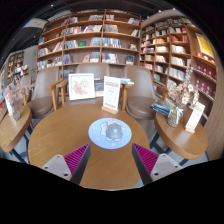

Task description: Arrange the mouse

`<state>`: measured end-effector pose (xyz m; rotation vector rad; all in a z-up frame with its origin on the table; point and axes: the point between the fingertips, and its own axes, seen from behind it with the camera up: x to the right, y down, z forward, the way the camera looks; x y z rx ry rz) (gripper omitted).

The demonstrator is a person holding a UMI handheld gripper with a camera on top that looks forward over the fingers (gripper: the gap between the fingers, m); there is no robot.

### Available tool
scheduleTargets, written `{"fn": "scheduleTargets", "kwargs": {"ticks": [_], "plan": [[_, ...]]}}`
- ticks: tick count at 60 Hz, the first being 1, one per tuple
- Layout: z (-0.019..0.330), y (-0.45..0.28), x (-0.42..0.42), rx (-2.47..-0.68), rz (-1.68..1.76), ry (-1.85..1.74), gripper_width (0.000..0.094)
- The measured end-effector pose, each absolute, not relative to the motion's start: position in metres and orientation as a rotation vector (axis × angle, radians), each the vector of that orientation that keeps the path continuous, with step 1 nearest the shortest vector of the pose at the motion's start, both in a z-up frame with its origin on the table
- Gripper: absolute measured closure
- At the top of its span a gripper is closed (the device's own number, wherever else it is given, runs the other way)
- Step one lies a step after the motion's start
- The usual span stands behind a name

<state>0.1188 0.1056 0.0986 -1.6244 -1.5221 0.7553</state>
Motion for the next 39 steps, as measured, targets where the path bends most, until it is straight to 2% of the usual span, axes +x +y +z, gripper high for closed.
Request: {"fn": "scheduleTargets", "kwargs": {"ticks": [14, 25, 39], "plan": [[0.098, 0.073, 0.216, -1.601, 0.785, -1.504, 0.0087], [0.091, 0.057, 0.250, -1.574, 0.785, -1.530, 0.0088], [0.105, 0.037, 0.270, -1.538, 0.845, -1.546, 0.0083]]}}
